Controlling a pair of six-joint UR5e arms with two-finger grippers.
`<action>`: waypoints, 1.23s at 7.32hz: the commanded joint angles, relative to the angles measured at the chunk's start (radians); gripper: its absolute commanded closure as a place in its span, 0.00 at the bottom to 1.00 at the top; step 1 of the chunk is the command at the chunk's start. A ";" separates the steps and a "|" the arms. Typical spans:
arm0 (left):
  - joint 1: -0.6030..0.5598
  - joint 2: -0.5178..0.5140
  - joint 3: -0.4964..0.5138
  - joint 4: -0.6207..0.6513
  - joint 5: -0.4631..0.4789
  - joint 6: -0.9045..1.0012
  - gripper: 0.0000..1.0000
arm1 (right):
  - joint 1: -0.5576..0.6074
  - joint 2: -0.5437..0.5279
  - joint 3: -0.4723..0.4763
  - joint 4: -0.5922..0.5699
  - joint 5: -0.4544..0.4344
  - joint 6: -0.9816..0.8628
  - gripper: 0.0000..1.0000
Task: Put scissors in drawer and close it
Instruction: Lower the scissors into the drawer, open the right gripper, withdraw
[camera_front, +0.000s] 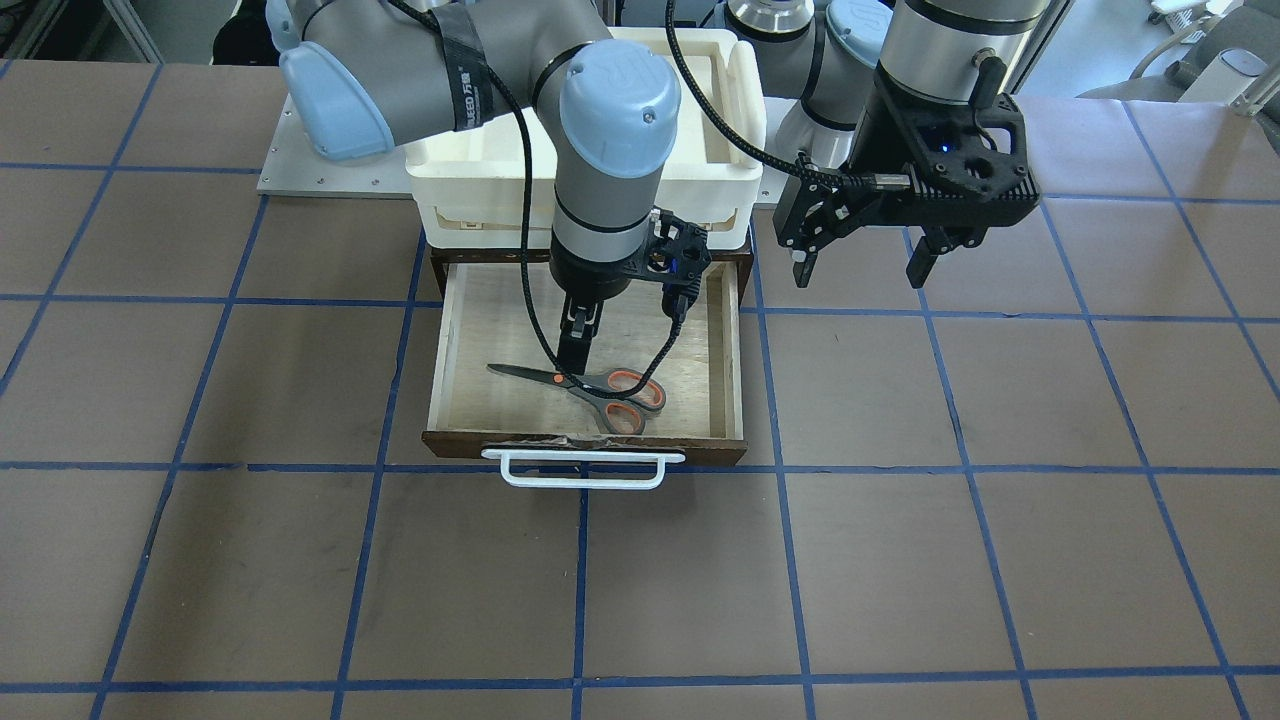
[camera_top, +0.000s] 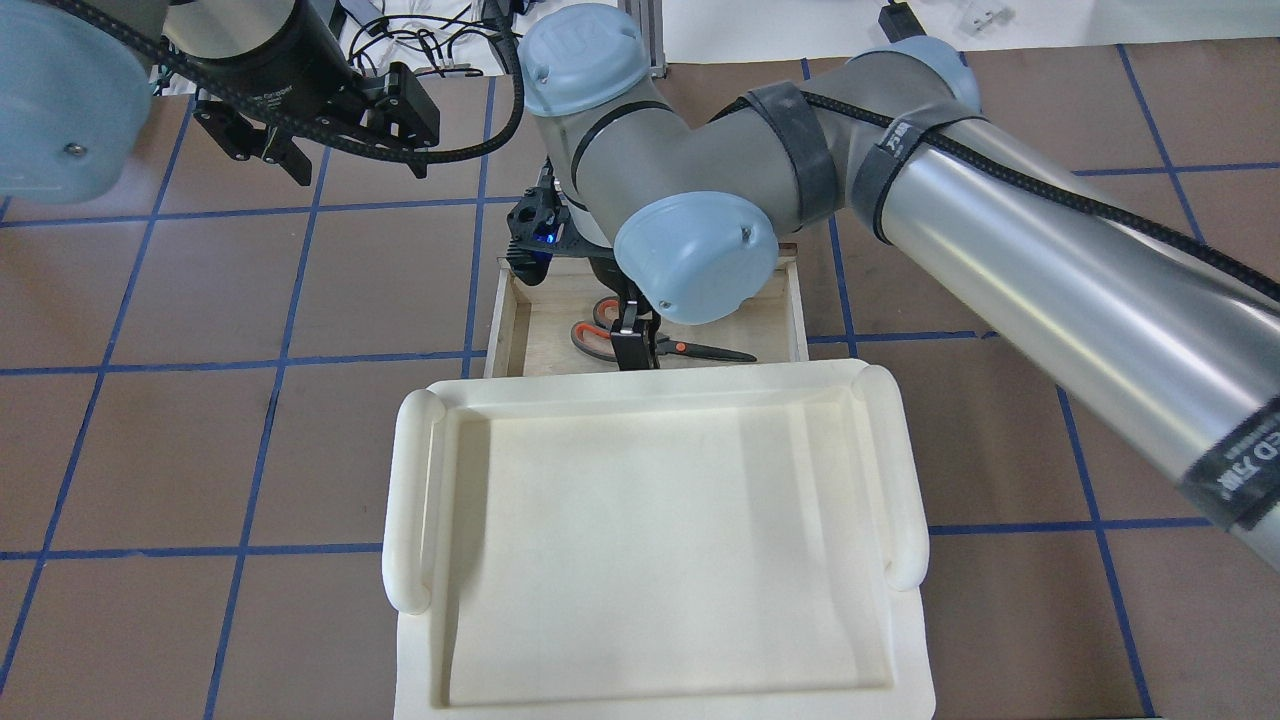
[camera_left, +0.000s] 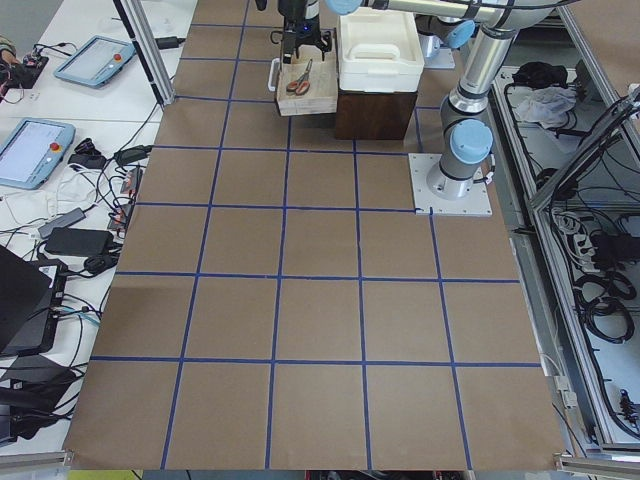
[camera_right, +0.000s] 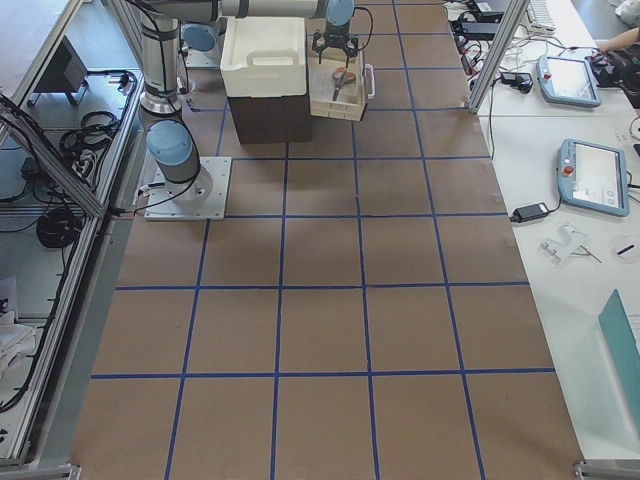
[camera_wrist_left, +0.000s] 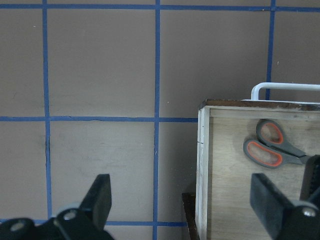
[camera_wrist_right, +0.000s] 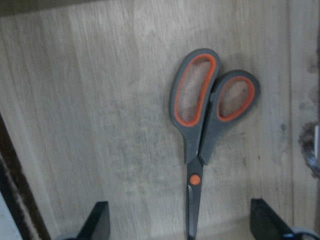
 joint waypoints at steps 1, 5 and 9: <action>0.000 -0.001 0.000 0.000 0.000 0.000 0.00 | -0.068 -0.071 0.001 -0.005 -0.002 0.211 0.00; 0.000 -0.001 0.000 0.000 0.000 -0.009 0.00 | -0.325 -0.207 0.007 -0.025 -0.002 0.606 0.00; -0.006 -0.003 -0.014 0.011 0.002 -0.009 0.00 | -0.376 -0.255 0.018 0.052 -0.002 0.752 0.00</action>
